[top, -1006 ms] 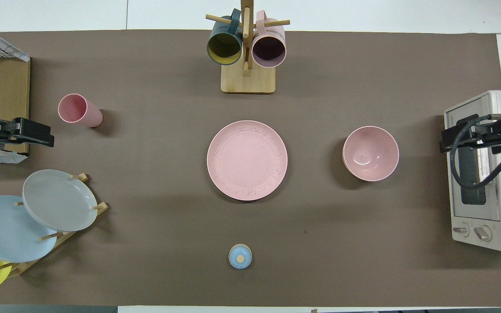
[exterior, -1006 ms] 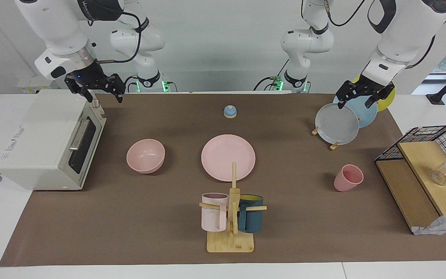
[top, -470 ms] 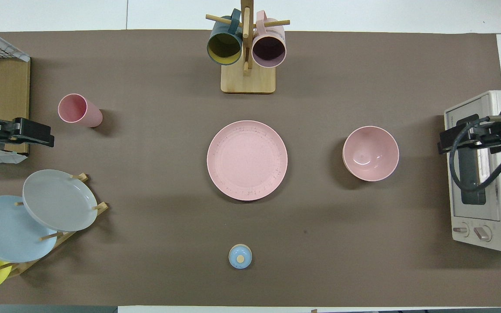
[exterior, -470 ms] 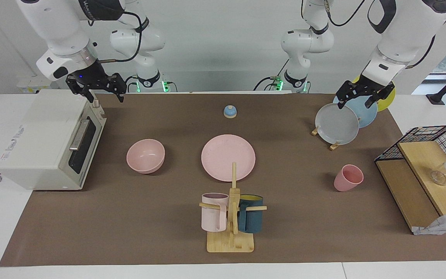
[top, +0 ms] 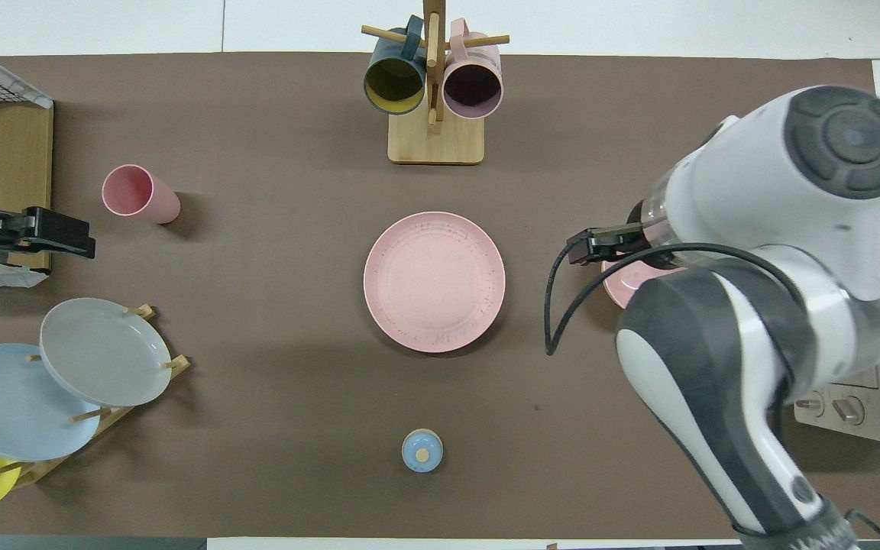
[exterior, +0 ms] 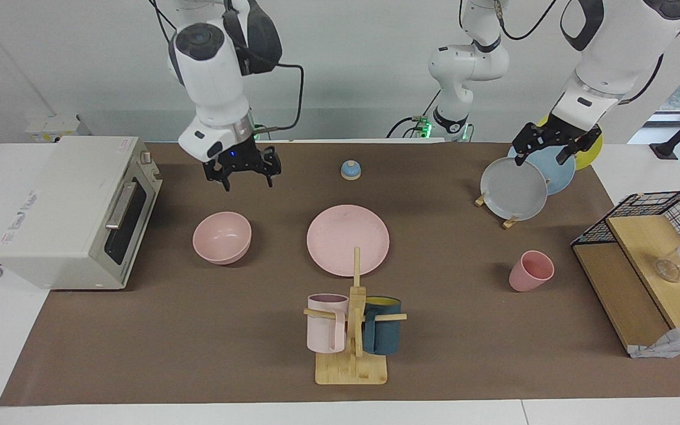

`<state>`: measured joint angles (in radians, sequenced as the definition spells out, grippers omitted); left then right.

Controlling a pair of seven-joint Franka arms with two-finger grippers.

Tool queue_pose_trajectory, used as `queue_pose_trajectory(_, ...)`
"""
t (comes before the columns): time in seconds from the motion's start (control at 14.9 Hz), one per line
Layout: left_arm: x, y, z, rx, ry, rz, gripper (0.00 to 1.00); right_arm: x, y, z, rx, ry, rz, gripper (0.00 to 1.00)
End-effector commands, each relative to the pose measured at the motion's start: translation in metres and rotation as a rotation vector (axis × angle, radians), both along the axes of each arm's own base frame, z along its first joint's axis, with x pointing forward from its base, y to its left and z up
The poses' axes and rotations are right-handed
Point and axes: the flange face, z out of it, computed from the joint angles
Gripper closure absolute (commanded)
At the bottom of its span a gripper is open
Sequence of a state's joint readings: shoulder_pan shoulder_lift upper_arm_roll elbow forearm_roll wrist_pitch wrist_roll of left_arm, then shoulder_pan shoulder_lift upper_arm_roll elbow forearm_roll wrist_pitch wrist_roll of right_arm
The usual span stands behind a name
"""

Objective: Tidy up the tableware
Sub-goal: 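Reach the right gripper to the pink bowl and grasp its rim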

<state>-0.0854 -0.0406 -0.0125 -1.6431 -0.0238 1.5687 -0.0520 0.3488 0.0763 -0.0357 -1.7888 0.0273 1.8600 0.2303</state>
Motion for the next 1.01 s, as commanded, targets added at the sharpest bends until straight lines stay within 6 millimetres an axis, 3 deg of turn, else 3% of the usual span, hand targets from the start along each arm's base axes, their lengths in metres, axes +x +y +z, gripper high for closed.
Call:
queue_pose_trajectory(0.0,-0.005,0.003,0.002,0.020,0.003,0.007,0.00,-0.007,-0.015,-0.065,-0.012,0.000,-0.007,0.00)
queue_pose_trajectory(0.4,-0.005,0.003,0.003,0.020,0.001,0.007,0.00,-0.028,-0.032,-0.134,-0.011,-0.018,-0.022,0.03)
queue_pose_trajectory(0.67,-0.005,0.003,0.003,0.020,-0.002,0.009,0.00,-0.025,-0.034,-0.152,-0.056,-0.016,0.047,0.14)
queue_pose_trajectory(0.94,-0.005,0.003,0.002,0.020,0.003,0.009,0.00,-0.020,-0.039,-0.178,-0.069,0.000,0.078,0.44)
